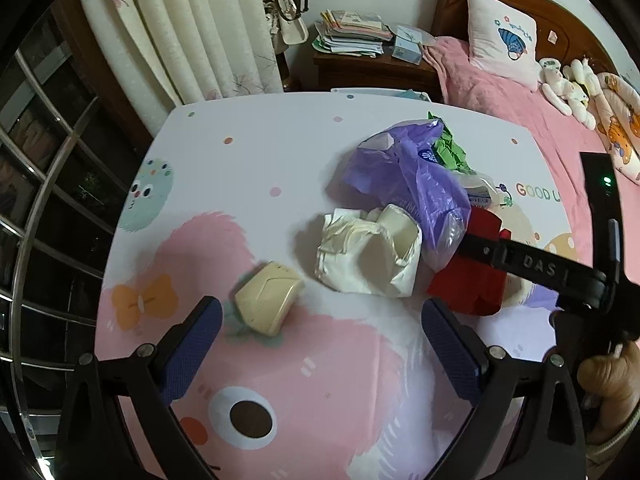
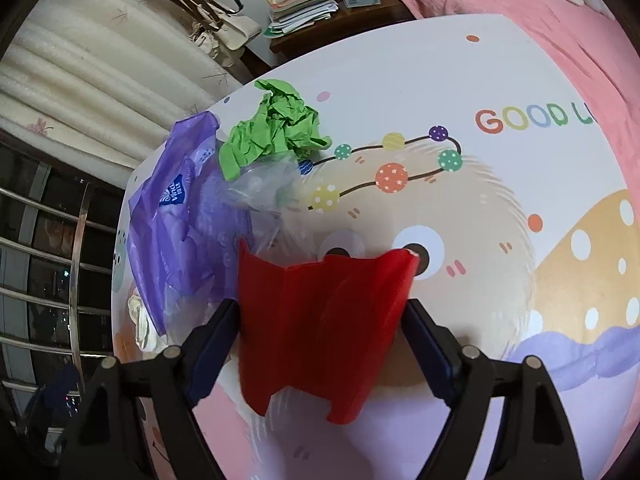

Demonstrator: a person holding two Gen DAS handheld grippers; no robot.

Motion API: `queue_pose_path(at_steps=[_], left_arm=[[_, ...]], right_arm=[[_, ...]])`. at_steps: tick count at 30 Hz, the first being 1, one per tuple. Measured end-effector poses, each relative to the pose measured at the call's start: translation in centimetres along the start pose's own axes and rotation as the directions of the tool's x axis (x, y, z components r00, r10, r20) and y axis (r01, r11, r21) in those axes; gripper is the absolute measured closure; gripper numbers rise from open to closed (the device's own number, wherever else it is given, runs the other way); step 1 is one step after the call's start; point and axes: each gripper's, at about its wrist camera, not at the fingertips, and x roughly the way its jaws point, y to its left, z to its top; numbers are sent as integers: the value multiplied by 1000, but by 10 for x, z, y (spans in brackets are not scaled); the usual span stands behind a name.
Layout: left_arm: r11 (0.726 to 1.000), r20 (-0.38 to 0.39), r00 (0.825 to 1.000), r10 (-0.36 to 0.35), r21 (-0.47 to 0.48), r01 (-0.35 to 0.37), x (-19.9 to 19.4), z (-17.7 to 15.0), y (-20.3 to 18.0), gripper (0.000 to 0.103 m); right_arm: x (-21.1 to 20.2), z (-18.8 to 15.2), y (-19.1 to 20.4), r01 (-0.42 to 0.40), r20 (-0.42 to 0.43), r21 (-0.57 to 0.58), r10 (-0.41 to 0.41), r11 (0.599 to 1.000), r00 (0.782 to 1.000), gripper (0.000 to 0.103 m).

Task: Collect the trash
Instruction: 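Grasp the red packet with the right tool while the left tool grasps the white tissue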

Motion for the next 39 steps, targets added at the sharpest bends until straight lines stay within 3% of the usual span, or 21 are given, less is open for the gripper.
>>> queue_pose_path(at_steps=[4,7,16,25,27,29,39], left_arm=[[999,-45,998,-32,3,32,19,8,-3,4],[999,-73,996,-46,5,47,33,14,-5,4],[997,-139,988,-72,-6,72,68,32,-10,4],[994,-160,984,-74,-87,61,88,41,-11,4],[993,-161,984,-75,-100,60,92,41,-10,9],[993,-169,983,-78,-98,61,96,41,-10,32],[997,-132,989,-64,-44,59,79,25,-18,46]], right_arm=[[-3,5,-3,-25,-4,-14,25,1000,1000,39],[-2,7,-7,-21,-26,-18,21,1000,999,71],[-2,5,-17,-82,-42,-13,81,997,996,73],[-2,0,-19,-100,-50,-25,99,995,994,74],[-2,0,-21,-108,-50,-21,107,994,993,75],[-3,-1,-23,-114,-50,-21,113,993,992,76],[-14,-9,-25,-160,-42,-25,159,987,986,86]])
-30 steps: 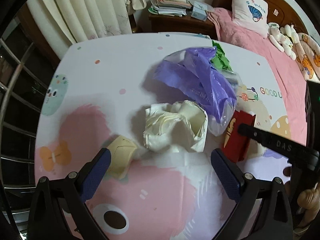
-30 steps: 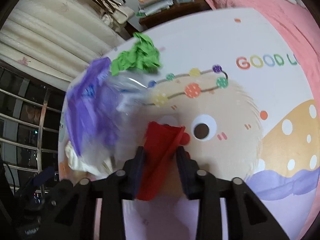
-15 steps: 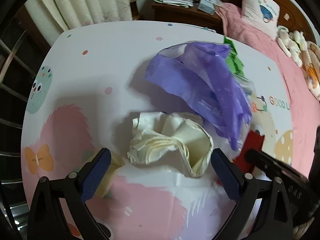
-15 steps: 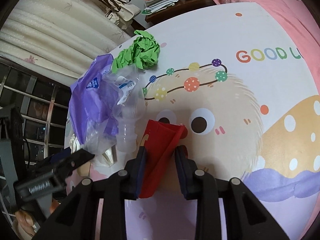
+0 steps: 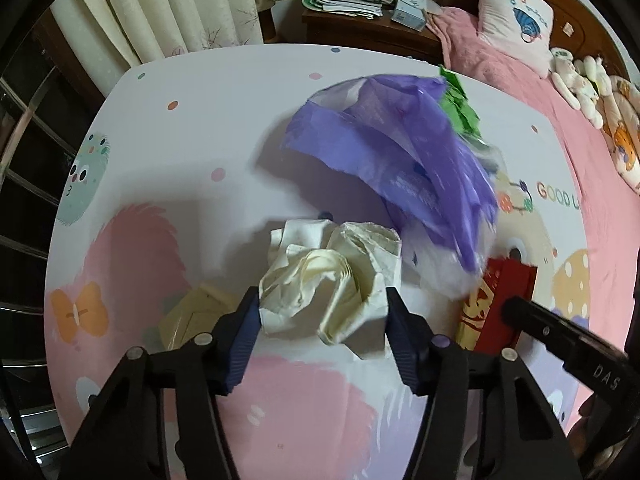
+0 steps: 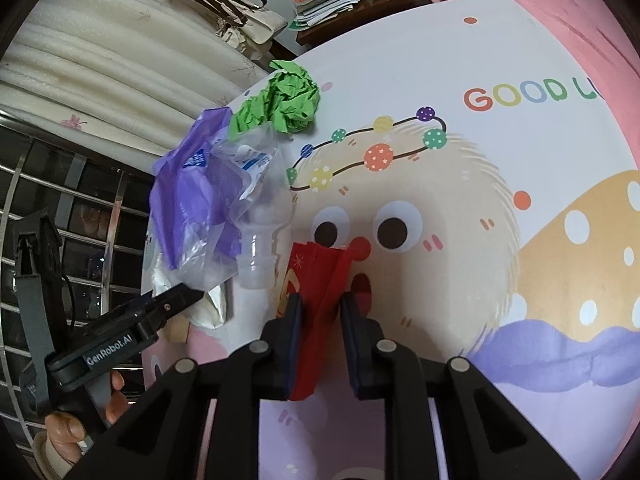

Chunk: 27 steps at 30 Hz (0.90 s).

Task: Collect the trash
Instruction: 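Grasp the red packet with the right tool while the left tool grasps the white tissue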

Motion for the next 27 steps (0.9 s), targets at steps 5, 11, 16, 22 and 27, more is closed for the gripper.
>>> queue_pose_path(at_steps=[5,11,16,22,27], left_arm=[[1000,14,1000,-6,20,6,-19,-26,-2,49],[998,32,998,-48,48,46,-54,-67,1,49],[994,58,995,-76,88,71,-89,-110,10,49],[983,109,989,-95,168,76,-130,-173,28,49],[968,152,981,-118,237,80,-165,-233,52,49]], right_arm=[[-13,-13,7,-20,13,-18,21,1000,1000,88],[-33,-42,17,-24,32,-33,25,999,999,89],[-49,-86,34,-5,31,-57,7,998,1000,89],[-69,-162,62,13,33,-56,-11,998,999,89],[-85,-230,88,24,65,-39,-21,999,998,89]])
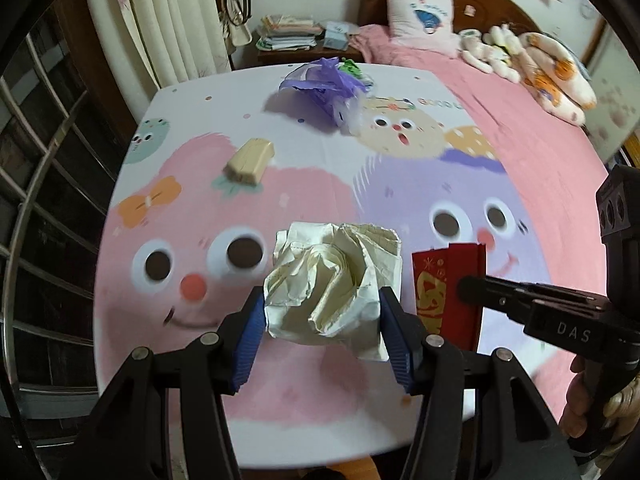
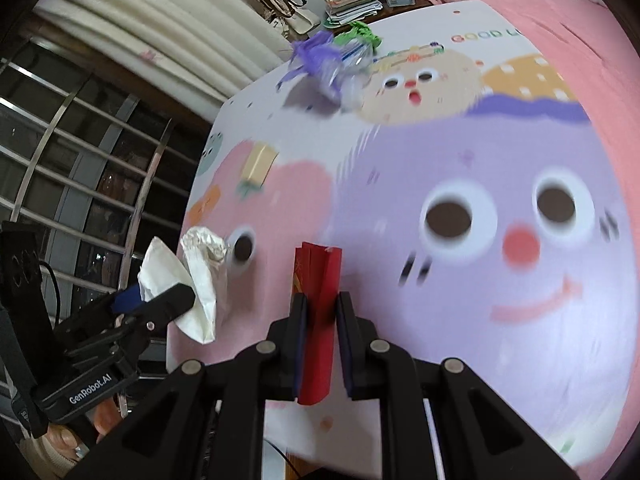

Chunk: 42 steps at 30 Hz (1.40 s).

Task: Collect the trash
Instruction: 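Grasp the red packet with the right tool while the left tool grasps the white tissue, then carry the red packet and white tissue off the table over the bin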

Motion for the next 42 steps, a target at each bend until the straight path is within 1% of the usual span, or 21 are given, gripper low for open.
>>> queue_pose_path(at_steps=[5,10,13,17,21,23,25,28,31,36,39,42], left_arm=[[998,26,999,-37,42,36,-33,-55,11,49],[995,20,997,-71,69,70,-54,-108,22,49],[992,8,996,-86,92,85,-63,-139,26,49],[988,-20,994,-109,110,111,-64,-172,27,49],[986,-85,988,-129,97,137,-52,-202,26,49],[984,-116,984,-139,92,150,-40,-218,24,49],[985,-140,982,-130,98,145,-28,-230,22,49],[986,-192,973,-125,86,143,1,-253,19,49],[987,-220,968,-125,69,143,29,-270,18,48],[990,-245,962,-123,36,135,91,-297,16,47],[991,-268,955,-126,7,132,131,-311,16,44],[993,-281,952,-117,-6,120,170,-326,14,42]], right_arm=[[-14,-71,31,29,31,17,-29,999,999,89],[-23,-137,57,68,41,19,-69,997,997,89],[-25,-167,67,95,28,15,-95,995,995,89],[-22,-199,70,137,-5,11,-137,991,991,89],[-11,-224,63,169,-58,26,-167,985,984,89],[-2,-238,56,182,-89,40,-178,982,980,89],[14,-251,45,192,-125,63,-183,979,975,89],[39,-268,30,201,-169,96,-183,975,968,89],[67,-283,10,212,-194,110,-188,971,963,89],[129,-297,-32,233,-231,134,-199,963,953,89],[163,-303,-57,233,-245,163,-189,959,951,88],[196,-309,-82,248,-253,179,-199,952,947,88]])
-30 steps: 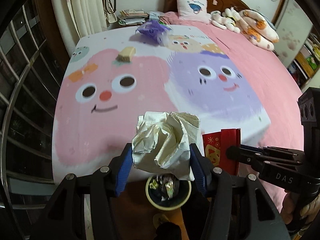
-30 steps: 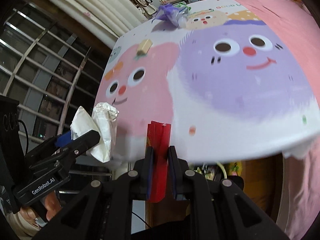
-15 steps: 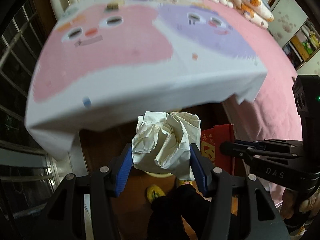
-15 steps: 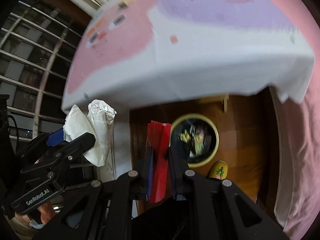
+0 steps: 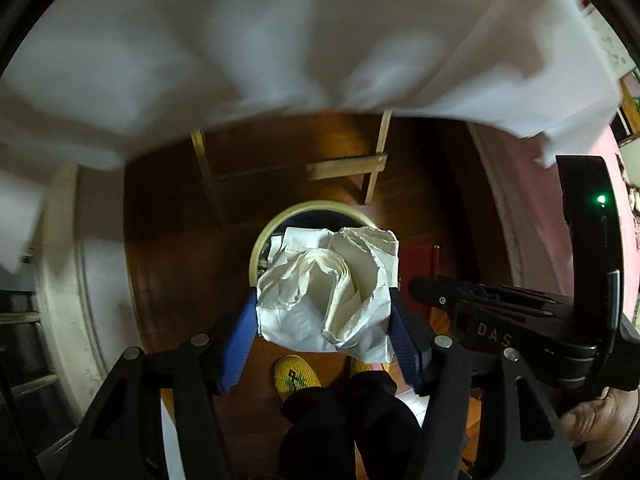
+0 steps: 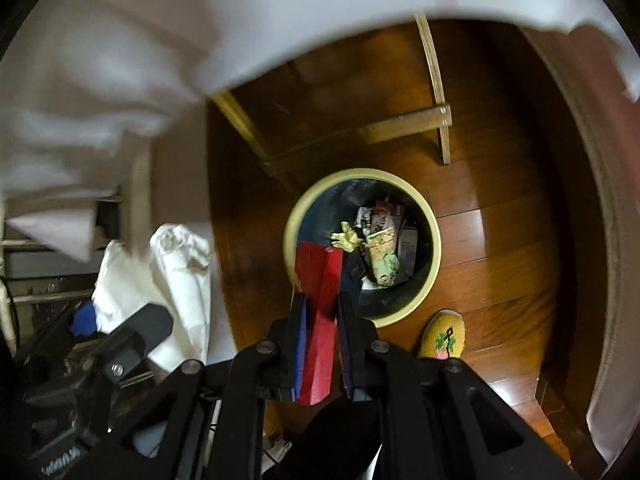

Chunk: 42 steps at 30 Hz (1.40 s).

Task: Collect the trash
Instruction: 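Carry the red packet and white tissue off the table over the bin, then open both tools over the bin to drop the red packet and tissue, then raise both open tools back over the tablecloth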

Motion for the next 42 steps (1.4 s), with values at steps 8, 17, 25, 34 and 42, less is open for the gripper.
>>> queue_pose_path(at_steps=[8,17,25,34,42], left_arm=[[999,-28,1000,6,-37,-7,69,-1,2,32],[996,-22,996,86,-28,-87,71,-2,8,6],[995,24,995,93,-46,-92,22,4,9,6],[995,101,991,88,-52,-83,-63,18,0,6],[996,180,980,86,-18,-84,-151,30,-13,6]], right_arm=[[61,9,-27,4,-12,53,-3,999,1000,81],[58,10,-37,17,-2,58,-17,998,1000,64],[24,3,-21,3,9,41,-3,999,1000,64],[-50,-5,7,-46,59,21,44,999,997,64],[-134,-9,34,-46,138,29,41,999,990,63]])
